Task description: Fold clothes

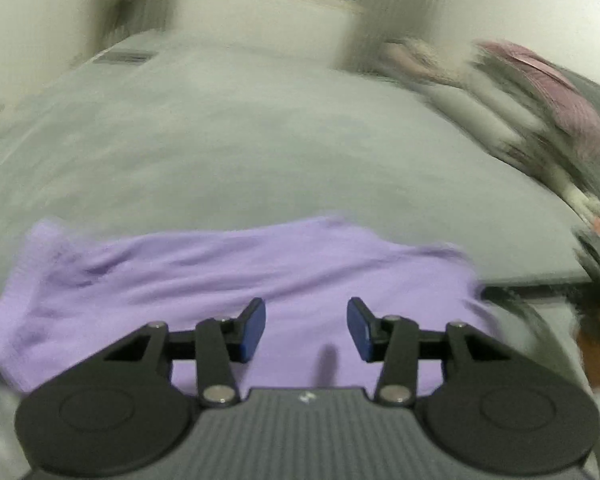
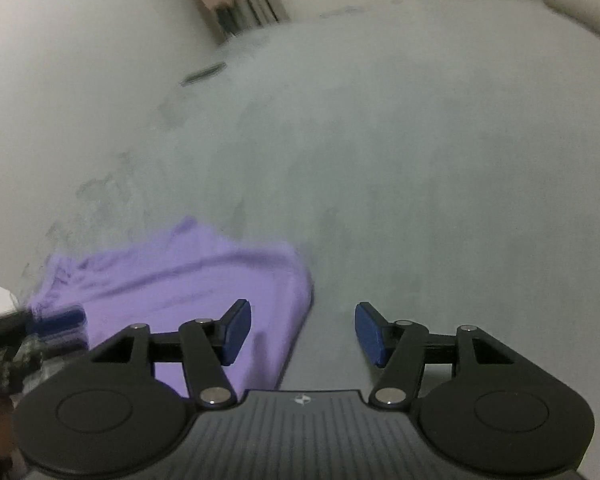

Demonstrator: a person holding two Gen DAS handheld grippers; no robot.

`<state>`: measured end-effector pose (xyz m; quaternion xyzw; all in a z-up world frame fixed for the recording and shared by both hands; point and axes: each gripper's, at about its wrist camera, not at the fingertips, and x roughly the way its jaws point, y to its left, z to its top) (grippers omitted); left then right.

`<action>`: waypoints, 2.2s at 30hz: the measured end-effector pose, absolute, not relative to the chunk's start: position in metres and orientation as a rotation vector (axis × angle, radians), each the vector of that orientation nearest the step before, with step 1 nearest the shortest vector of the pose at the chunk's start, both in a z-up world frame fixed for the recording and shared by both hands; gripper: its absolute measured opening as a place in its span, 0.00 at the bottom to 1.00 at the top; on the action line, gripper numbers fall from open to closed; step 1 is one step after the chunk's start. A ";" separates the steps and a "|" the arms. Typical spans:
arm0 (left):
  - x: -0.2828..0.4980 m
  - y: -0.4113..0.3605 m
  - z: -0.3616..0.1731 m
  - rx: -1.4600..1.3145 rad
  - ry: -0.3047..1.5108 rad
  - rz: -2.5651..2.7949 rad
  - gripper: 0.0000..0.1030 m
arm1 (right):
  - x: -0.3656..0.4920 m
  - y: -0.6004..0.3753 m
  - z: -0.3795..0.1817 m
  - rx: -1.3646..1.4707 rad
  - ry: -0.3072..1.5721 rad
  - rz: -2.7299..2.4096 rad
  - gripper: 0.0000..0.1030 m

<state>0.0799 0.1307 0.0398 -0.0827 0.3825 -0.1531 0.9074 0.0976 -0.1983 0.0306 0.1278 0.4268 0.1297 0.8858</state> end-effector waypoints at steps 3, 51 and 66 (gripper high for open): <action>0.093 0.151 0.023 -0.191 0.848 -0.211 0.32 | 0.089 -0.188 0.029 0.228 0.850 0.230 0.57; 0.071 0.123 0.022 0.121 0.812 -0.055 0.37 | 0.115 -0.184 0.011 0.387 0.690 0.266 0.08; 0.068 0.118 0.022 0.142 0.795 -0.028 0.43 | 0.113 -0.183 -0.002 0.398 0.705 0.226 0.31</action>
